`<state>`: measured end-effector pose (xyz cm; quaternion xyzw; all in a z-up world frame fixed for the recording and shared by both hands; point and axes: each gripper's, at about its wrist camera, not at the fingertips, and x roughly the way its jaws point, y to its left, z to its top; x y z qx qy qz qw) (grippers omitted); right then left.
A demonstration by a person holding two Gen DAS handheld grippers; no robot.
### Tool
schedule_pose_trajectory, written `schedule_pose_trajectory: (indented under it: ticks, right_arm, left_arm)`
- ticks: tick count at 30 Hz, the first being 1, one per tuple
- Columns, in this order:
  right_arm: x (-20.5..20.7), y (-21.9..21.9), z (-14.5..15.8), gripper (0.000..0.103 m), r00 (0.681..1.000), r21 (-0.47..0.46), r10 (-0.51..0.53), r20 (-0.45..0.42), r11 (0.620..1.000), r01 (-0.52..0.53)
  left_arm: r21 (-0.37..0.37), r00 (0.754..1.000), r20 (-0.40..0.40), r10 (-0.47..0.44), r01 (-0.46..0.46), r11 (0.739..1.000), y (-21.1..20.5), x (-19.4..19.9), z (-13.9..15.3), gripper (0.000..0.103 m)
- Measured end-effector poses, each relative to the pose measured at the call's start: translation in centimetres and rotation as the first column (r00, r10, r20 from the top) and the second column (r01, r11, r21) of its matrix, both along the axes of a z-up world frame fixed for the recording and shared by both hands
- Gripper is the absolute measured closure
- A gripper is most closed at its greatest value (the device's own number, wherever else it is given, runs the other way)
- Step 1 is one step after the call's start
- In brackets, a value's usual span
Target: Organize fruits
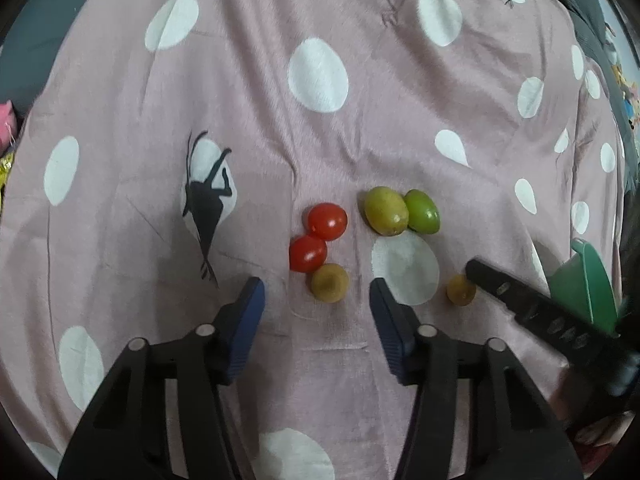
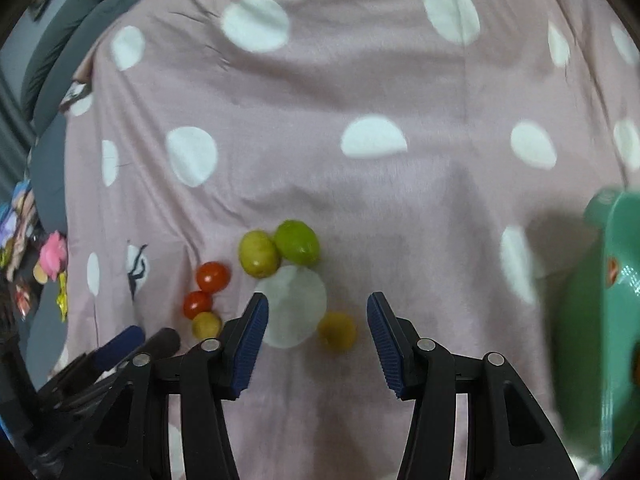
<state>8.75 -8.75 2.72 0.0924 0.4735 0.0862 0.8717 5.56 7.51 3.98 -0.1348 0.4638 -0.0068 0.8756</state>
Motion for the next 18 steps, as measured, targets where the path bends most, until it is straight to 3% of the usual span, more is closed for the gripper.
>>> schedule_pose_trajectory:
  ticks: [2,7,14,18]
  right_arm:
    - [0.3,0.2,-0.8,0.050,0.999,-0.004,0.014,-0.031,1.000,-0.014]
    - [0.3,0.7,-1.0,0.058,1.000,-0.064,0.010,0.000,0.998,-0.010]
    - [0.6,0.7,-1.7,0.072,1.000,-0.077,0.015,-0.019,0.997,-0.017]
    - [0.7,0.8,-1.9,0.074,0.999,-0.077,0.017,-0.032,0.997,-0.019]
  left_arm:
    - [-0.018,1.000,-0.003,-0.012,0.012,1.000,-0.1,0.1,0.0,0.055]
    - [-0.064,0.999,-0.035,-0.020,0.018,0.998,-0.4,1.0,-0.6,0.055]
    - [-0.050,0.997,-0.067,-0.025,0.022,0.999,-0.8,2.4,-1.4,0.059]
    - [0.001,0.998,-0.051,-0.029,0.029,1.000,-1.6,2.8,-1.6,0.059]
